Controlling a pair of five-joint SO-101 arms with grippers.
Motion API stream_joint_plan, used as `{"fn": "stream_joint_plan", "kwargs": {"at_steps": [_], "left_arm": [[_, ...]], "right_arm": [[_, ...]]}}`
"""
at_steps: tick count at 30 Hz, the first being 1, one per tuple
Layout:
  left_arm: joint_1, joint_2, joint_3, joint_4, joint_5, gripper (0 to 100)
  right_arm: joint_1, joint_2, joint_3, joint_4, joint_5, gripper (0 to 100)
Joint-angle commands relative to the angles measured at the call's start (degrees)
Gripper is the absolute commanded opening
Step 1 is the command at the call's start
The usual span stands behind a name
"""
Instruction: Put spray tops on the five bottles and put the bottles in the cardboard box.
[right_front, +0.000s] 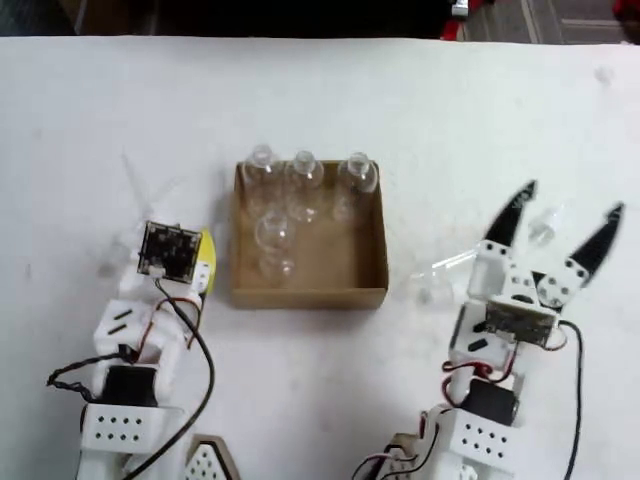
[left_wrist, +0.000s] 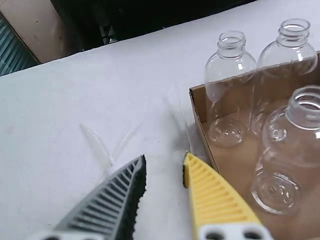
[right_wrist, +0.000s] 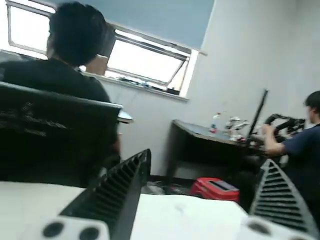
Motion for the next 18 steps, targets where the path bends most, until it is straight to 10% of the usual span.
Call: {"fn": "stream_joint_plan", "kwargs": {"at_steps": [1, 11, 18], "left_arm": [[0.31, -0.92, -0.35, -1.49, -0.53, 12], [0.31, -0.92, 0.18, -1.41, -0.53, 12], [0.4, -1.01, 0.53, -1.67, -0.53, 12]], "right_arm": [[6.11, 0.31, 0.35, -1.36, 16.18, 30.6], [9.71, 0.31, 0.35, 6.2, 74.81, 27.6], [11.21, 0.31, 0.35, 21.76, 86.86, 10.1]]}}
